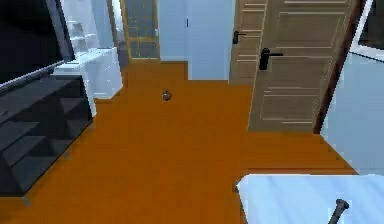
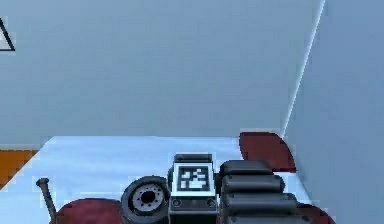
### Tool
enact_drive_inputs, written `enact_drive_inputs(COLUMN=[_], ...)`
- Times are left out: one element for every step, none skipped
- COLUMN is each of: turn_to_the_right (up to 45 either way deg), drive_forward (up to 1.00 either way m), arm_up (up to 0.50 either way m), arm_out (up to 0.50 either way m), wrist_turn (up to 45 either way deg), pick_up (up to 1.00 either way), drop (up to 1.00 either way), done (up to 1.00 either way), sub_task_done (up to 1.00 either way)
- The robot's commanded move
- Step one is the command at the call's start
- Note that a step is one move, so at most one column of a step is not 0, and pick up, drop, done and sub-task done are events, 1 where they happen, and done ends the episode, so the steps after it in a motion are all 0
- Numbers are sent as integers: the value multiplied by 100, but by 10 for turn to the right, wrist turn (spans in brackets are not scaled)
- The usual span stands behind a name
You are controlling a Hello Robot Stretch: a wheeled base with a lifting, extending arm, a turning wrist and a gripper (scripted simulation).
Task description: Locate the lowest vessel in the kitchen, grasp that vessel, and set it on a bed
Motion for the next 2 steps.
enact_drive_inputs(turn_to_the_right=[450,300], drive_forward=[0,0], arm_up=[0,0], arm_out=[0,0], wrist_turn=[0,0], pick_up=[0,0], drop=[0,0], done=[0,0], sub_task_done=[0,0])
